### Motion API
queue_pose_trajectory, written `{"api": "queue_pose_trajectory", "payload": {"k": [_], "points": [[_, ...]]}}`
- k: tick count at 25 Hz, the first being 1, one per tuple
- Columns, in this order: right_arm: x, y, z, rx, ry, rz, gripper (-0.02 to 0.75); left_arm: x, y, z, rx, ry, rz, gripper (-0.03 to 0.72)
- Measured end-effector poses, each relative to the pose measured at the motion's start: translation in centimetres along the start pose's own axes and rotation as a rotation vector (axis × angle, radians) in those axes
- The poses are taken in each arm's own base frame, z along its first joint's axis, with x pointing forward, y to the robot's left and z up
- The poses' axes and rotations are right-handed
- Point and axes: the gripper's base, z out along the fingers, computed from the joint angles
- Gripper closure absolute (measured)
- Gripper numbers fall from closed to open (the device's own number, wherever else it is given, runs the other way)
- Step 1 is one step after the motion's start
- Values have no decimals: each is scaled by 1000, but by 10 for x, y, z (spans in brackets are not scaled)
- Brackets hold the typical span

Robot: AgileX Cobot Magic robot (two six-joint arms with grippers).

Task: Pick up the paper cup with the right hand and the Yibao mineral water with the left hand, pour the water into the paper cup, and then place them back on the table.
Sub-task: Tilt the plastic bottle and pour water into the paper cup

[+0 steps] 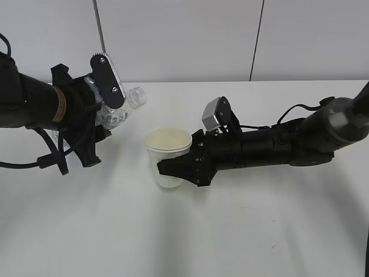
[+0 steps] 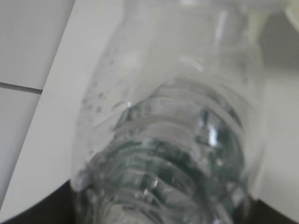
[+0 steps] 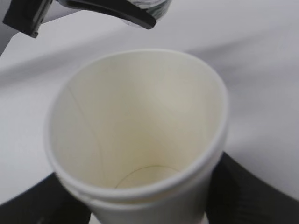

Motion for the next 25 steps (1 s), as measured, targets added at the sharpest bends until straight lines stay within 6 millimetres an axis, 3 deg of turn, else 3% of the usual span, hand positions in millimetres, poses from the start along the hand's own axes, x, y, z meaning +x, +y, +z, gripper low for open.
{"api": "queue_pose_trajectory", "payload": {"k": [25], "points": [[-2, 1, 10, -3, 43, 3, 246, -6, 2, -4, -67, 86, 230, 320]]}}
